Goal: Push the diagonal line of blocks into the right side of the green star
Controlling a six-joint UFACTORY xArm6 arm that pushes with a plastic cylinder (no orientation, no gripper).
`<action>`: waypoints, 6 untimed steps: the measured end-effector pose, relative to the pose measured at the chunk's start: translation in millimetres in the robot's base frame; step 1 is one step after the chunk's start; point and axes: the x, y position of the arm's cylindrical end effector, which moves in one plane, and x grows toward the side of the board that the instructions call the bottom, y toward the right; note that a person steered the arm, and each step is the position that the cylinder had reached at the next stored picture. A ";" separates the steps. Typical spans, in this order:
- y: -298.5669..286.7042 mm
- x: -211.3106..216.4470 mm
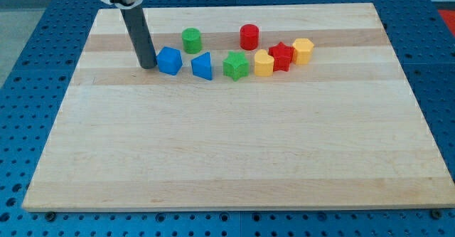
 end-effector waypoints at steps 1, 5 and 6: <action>-0.9 -0.3; -104.8 28.3; -91.6 74.0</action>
